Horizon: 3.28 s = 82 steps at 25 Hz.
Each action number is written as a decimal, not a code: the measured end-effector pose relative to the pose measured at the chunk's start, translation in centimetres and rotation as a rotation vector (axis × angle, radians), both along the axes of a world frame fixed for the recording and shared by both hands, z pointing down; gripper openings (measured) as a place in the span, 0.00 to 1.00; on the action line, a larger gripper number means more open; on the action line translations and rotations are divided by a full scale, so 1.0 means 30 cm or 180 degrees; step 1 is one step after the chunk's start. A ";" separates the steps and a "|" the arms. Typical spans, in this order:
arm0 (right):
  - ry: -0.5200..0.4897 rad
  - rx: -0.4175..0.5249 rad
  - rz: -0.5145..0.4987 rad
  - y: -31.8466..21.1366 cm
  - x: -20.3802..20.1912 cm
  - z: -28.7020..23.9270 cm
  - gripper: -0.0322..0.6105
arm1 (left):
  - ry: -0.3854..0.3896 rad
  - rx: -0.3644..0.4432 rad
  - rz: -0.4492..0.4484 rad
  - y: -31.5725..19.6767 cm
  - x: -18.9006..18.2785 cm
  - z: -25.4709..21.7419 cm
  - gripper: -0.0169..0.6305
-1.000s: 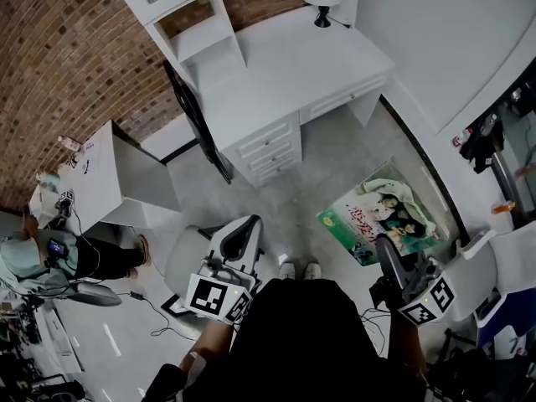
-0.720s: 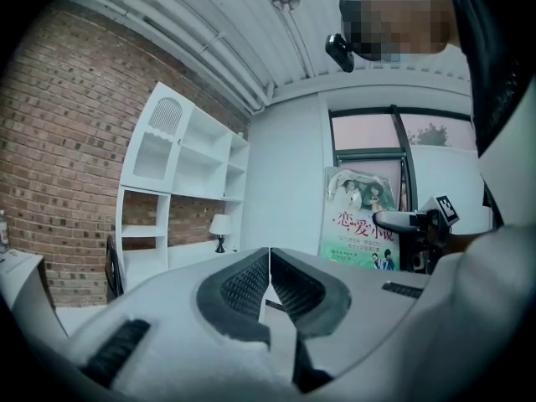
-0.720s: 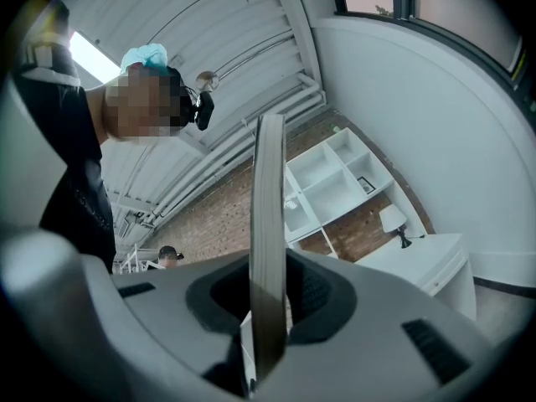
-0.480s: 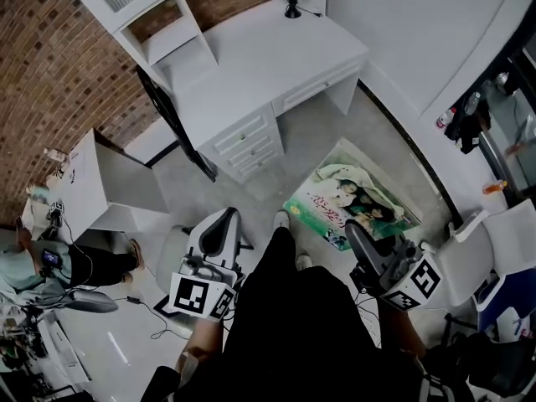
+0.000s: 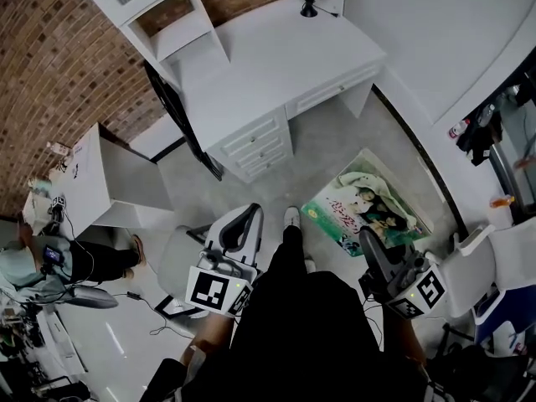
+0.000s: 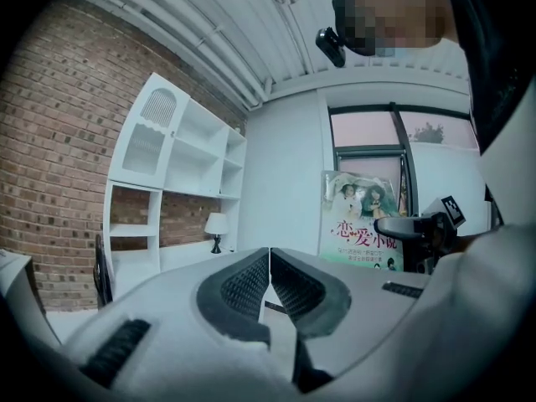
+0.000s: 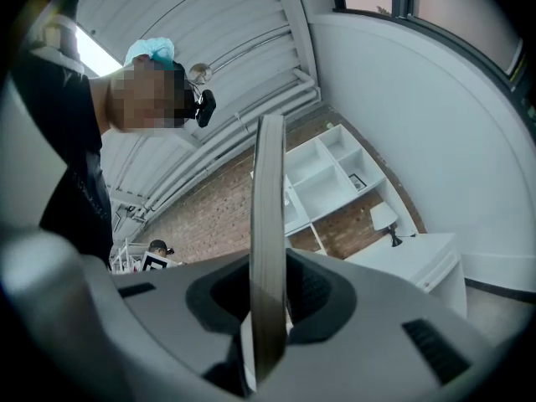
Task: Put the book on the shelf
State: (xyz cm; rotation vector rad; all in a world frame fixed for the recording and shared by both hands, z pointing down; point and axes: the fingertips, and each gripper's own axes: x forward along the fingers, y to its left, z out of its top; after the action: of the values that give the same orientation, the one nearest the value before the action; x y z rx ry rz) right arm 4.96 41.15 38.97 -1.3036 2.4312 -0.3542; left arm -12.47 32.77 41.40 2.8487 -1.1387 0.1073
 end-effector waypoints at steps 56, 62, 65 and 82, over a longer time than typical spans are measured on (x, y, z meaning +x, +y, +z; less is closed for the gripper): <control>-0.0328 -0.0362 -0.0029 -1.261 0.169 0.014 0.17 | 0.0203 -0.0184 -0.0150 -1.226 0.105 0.027 0.06; -0.0283 -0.0305 -0.0143 -1.402 0.244 0.017 0.17 | 0.0139 -0.0188 -0.0157 -1.349 0.205 0.041 0.06; -0.0404 -0.0316 -0.0209 -1.510 0.278 -0.013 0.17 | 0.0088 -0.0220 -0.0205 -1.439 0.256 0.039 0.06; -0.0164 -0.0130 -0.0620 -1.908 0.462 -0.033 0.17 | 0.0043 -0.0125 -0.0629 -1.711 0.414 -0.025 0.06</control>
State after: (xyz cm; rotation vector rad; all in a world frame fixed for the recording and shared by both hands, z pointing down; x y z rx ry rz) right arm 18.84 -16.10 37.98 -1.0619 2.5252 -0.4847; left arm -0.06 -18.57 40.65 2.6811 -1.3906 0.0977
